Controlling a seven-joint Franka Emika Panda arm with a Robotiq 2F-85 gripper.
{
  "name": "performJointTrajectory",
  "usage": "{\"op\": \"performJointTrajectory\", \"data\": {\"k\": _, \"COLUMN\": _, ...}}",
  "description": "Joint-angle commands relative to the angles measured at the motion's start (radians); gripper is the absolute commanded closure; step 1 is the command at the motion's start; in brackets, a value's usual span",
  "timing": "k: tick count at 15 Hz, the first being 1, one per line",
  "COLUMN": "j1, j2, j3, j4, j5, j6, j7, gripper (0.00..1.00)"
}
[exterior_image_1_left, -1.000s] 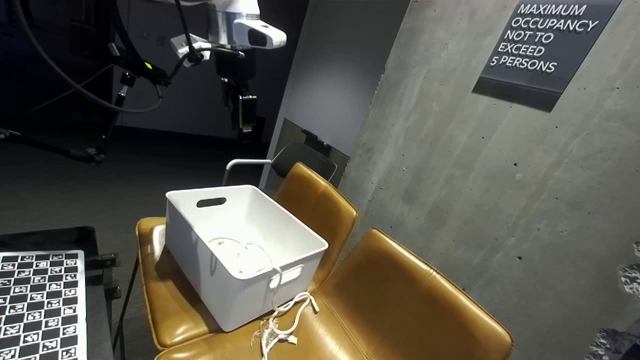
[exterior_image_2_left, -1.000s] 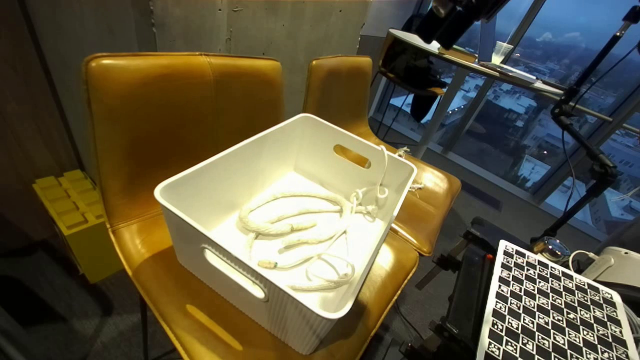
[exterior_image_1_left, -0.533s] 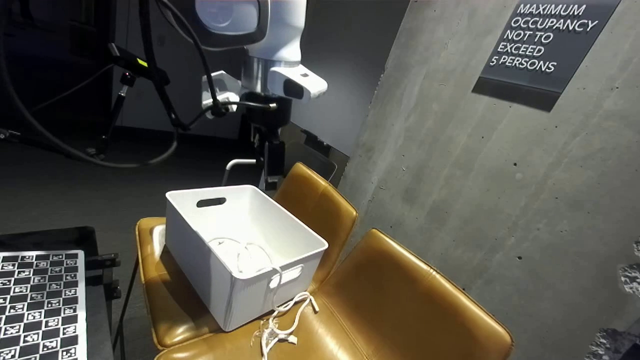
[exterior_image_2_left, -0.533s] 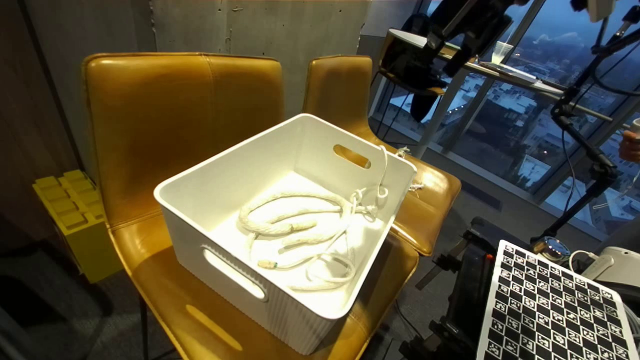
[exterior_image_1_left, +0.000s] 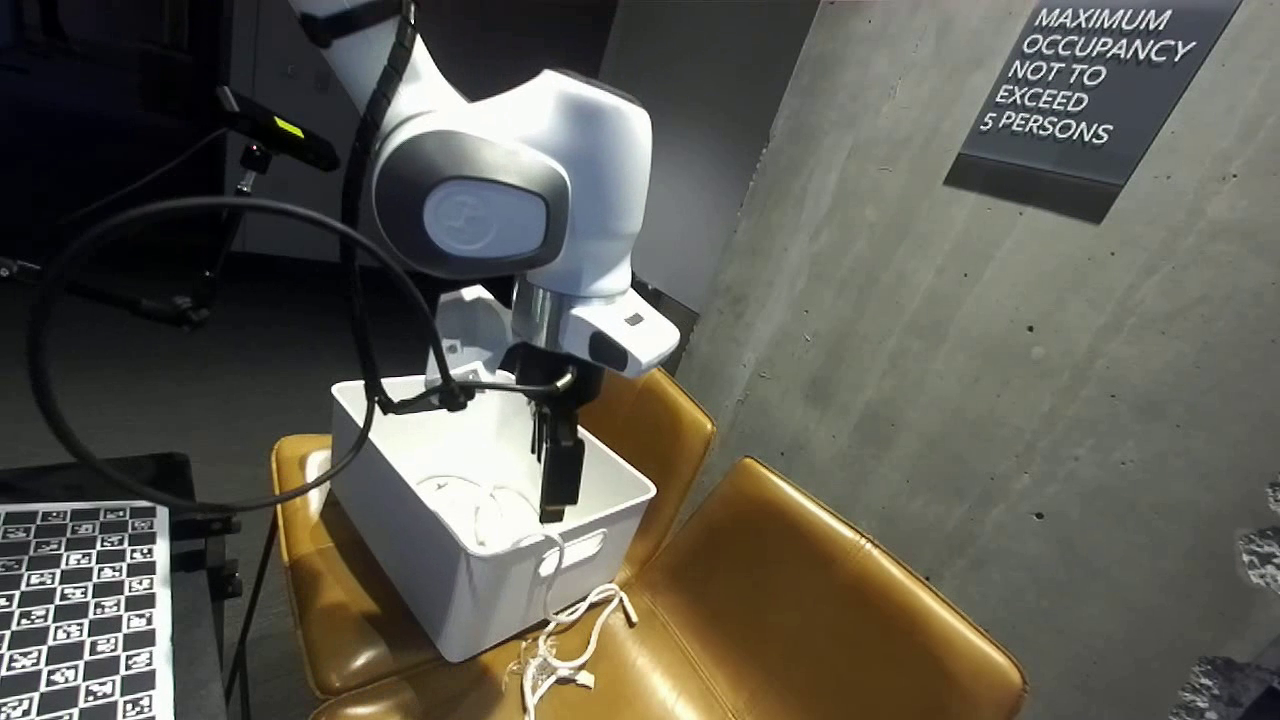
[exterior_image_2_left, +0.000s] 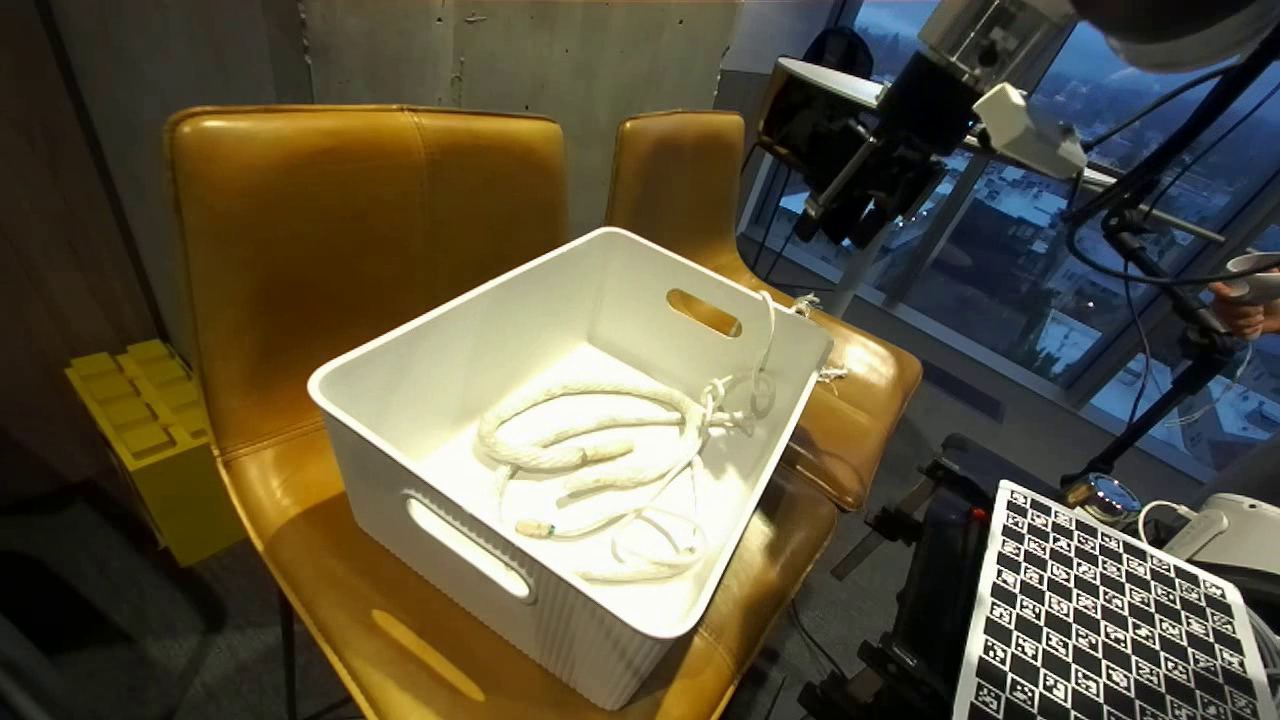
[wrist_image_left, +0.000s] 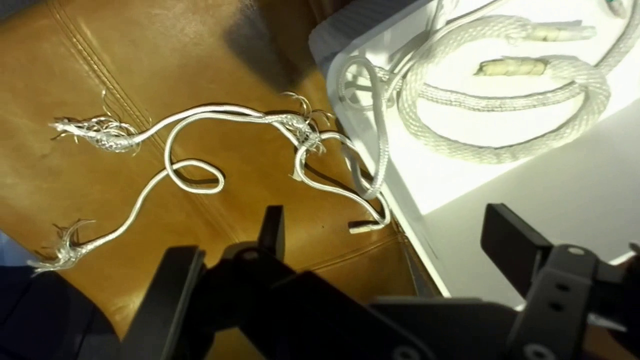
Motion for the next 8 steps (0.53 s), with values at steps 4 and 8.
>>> {"op": "performJointTrajectory", "data": {"k": 4, "j1": -0.048, "j2": 0.139, "j3": -0.019, "j4": 0.075, "j5": 0.052, "j6": 0.033, "j7": -0.030, "gripper": 0.00}}
{"op": "performJointTrajectory", "data": {"k": 8, "j1": -0.083, "j2": 0.202, "j3": -0.014, "j4": 0.132, "j5": 0.085, "j6": 0.031, "j7": -0.063, "gripper": 0.00}}
